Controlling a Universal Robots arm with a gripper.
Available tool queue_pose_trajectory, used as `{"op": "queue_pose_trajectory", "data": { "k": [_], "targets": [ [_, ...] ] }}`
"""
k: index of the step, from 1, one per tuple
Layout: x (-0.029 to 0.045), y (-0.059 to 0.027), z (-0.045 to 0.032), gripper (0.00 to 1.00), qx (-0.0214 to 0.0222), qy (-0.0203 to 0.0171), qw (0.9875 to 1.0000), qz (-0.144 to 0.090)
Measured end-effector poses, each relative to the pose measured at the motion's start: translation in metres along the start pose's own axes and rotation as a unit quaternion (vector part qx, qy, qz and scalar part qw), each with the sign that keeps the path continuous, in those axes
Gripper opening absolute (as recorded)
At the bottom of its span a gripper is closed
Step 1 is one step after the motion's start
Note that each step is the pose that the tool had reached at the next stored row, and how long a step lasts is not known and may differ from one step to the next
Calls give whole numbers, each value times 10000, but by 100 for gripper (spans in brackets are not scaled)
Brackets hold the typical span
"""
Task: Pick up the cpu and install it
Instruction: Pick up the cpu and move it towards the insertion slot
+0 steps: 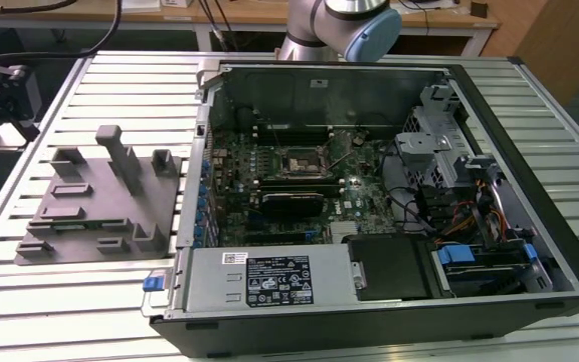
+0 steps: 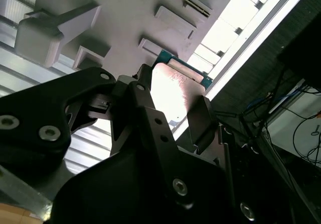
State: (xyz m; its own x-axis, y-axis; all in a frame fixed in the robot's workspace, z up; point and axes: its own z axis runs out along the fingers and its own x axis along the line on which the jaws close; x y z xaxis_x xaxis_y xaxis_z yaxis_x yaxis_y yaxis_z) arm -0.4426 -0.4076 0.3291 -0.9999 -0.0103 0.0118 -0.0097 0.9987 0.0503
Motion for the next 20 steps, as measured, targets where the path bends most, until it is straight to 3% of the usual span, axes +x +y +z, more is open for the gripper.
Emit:
{"op": "queue_pose_trajectory", "data": {
  "k": [10, 20],
  "targets": [
    [2, 8, -157, 53, -9, -1, 10000, 0],
    [3, 13, -263, 53, -9, 0, 10000, 0]
  ]
}}
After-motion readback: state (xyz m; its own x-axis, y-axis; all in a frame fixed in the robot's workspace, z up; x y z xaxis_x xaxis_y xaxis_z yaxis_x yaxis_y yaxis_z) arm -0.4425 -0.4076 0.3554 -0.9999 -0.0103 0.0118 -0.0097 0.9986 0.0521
